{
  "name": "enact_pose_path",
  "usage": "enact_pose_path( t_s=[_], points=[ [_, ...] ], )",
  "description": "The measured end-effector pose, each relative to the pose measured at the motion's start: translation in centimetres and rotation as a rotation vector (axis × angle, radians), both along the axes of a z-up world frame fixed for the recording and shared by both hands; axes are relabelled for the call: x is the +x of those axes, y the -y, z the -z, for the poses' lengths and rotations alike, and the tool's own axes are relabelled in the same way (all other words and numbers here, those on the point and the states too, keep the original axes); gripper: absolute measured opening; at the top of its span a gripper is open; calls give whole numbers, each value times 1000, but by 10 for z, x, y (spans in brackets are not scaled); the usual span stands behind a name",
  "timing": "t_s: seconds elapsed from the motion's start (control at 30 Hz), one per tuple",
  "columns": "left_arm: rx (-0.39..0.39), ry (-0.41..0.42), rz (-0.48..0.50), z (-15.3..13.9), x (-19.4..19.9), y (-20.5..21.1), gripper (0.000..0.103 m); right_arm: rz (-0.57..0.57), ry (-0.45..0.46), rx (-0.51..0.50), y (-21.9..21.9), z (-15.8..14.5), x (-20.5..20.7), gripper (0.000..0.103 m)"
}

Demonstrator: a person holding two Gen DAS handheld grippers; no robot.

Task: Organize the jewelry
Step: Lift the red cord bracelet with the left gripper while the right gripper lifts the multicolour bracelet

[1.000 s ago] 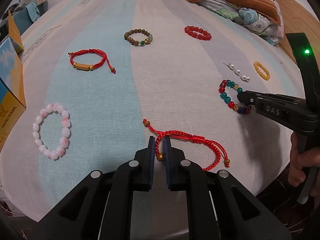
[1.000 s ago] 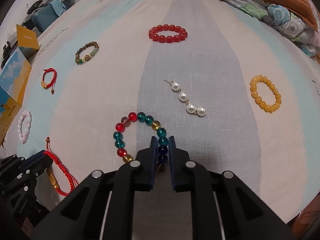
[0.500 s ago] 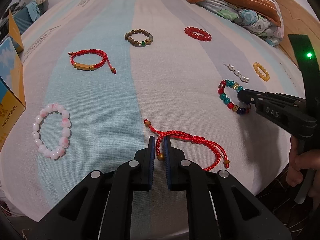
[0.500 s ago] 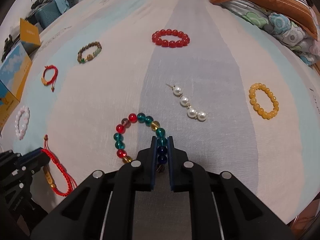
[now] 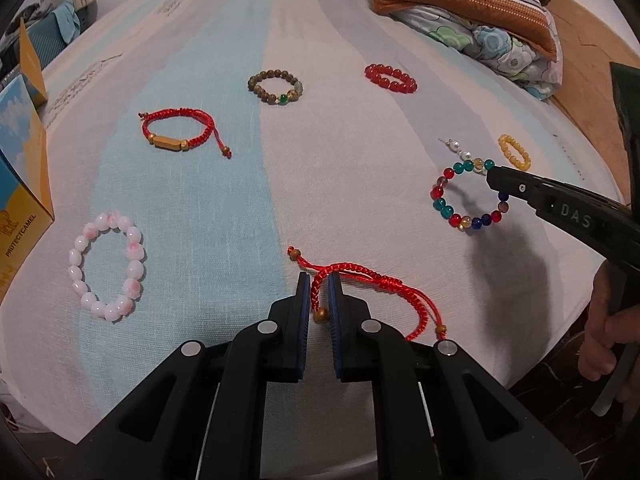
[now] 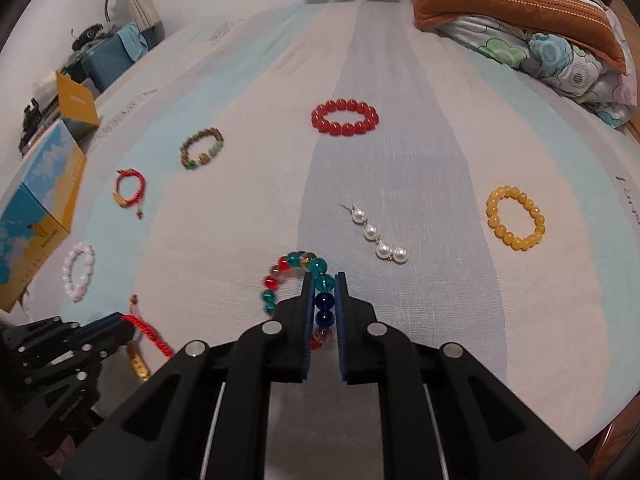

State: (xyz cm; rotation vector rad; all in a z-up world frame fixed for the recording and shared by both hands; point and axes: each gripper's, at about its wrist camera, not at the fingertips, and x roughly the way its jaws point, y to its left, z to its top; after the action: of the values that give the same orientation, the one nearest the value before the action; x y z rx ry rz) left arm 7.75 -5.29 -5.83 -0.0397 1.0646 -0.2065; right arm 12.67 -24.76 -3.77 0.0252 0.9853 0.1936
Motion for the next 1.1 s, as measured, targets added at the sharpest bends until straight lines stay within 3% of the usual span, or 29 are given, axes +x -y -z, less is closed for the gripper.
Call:
enact_pose_path(
  t_s=[0.7, 1.1],
  points=[
    [4, 94, 0, -55, 0, -7, 9, -1, 55, -2, 0, -42, -10, 9],
    [-52, 22, 20, -5, 0, -19, 13, 11, 6, 4, 4, -13, -13, 9]
  ],
)
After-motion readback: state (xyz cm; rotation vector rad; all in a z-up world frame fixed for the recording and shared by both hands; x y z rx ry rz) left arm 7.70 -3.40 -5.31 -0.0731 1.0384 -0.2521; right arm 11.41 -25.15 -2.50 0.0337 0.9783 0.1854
